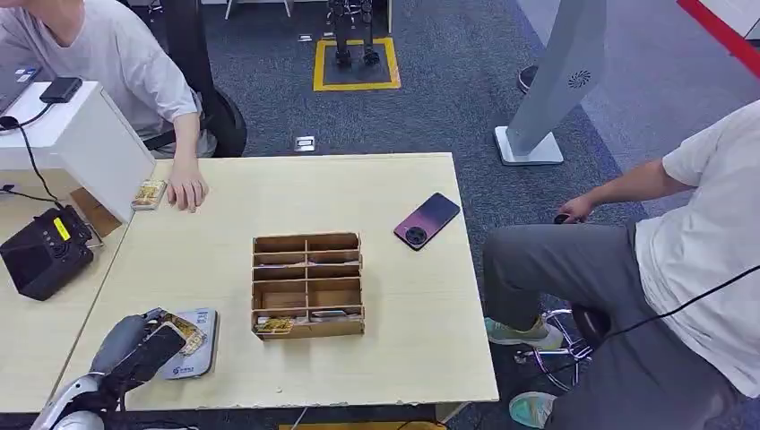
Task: Pass the card to the sensor for recognition and then transmit it.
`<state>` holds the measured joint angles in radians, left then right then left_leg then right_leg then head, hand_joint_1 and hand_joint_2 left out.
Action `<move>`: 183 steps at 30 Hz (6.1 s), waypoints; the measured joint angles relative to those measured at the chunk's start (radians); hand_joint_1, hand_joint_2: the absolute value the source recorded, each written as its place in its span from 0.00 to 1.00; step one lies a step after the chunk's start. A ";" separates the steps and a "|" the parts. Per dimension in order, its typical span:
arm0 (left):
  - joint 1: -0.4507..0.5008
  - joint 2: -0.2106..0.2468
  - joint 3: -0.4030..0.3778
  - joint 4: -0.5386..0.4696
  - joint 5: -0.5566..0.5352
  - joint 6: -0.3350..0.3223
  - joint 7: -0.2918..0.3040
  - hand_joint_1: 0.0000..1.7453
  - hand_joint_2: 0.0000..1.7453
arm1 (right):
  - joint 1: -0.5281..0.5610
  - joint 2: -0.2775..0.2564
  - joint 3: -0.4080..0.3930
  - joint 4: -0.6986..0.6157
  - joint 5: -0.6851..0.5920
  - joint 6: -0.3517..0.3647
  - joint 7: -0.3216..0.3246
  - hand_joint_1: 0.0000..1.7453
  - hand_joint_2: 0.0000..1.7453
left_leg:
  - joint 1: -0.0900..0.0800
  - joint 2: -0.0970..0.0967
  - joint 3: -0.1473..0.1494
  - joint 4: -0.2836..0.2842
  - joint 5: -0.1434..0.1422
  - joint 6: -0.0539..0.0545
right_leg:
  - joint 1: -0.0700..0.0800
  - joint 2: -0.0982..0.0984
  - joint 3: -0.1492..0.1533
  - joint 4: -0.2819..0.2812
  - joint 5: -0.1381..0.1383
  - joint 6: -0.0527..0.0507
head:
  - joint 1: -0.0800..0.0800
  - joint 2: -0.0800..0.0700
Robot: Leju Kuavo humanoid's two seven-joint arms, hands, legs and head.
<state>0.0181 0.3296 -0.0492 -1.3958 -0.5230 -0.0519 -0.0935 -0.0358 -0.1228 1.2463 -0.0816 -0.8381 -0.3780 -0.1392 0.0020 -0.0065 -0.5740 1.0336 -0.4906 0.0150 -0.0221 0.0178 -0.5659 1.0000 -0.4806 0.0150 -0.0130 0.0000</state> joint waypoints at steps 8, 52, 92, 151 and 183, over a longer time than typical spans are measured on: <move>0.000 0.000 0.000 0.002 0.000 0.000 0.000 1.00 1.00 | 0.000 0.000 0.000 0.000 0.000 0.000 0.000 0.00 1.00 | 0.000 0.000 0.000 0.000 0.000 0.000 | 0.000 0.000 0.000 0.000 0.000 0.000 | 0.000 0.000; -0.553 -0.057 0.013 0.056 -0.295 0.541 -0.207 1.00 1.00 | -0.076 -0.004 0.122 -0.013 0.074 0.010 0.018 0.00 1.00 | 0.000 -0.002 0.000 0.001 0.004 0.000 | 0.000 -0.002 0.000 0.001 0.003 0.001 | 0.000 0.000; -0.610 -0.040 -0.060 0.172 -0.170 0.387 -0.187 0.00 1.00 | -0.061 -0.008 0.154 -0.021 0.031 0.007 0.013 0.00 1.00 | 0.000 -0.001 -0.001 0.001 0.004 0.000 | 0.000 -0.001 -0.001 0.000 0.003 0.001 | 0.000 0.000; -0.441 -0.014 -0.686 -0.111 -0.558 0.283 -0.090 0.00 1.00 | -0.045 -0.015 0.166 -0.019 -0.042 0.005 -0.009 0.00 1.00 | 0.000 -0.002 -0.003 0.001 0.003 0.001 | 0.000 -0.002 -0.002 0.000 0.003 0.001 | 0.000 0.000; -0.440 -0.041 -0.650 0.043 -0.518 0.236 -0.022 0.00 1.00 | -0.044 -0.015 0.180 -0.019 -0.063 -0.007 -0.023 0.00 1.00 | 0.000 -0.002 -0.003 0.001 0.003 0.001 | 0.000 -0.002 -0.002 0.000 0.003 0.001 | 0.000 0.000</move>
<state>-0.4220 0.2888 -0.6988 -1.3527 -1.0410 0.1839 -0.1160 -0.0800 -0.1381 1.4260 -0.1011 -0.9007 -0.3853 -0.1621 0.0017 -0.0087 -0.5765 1.0341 -0.4873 0.0155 -0.0222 0.0162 -0.5679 1.0000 -0.4779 0.0164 -0.0130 0.0000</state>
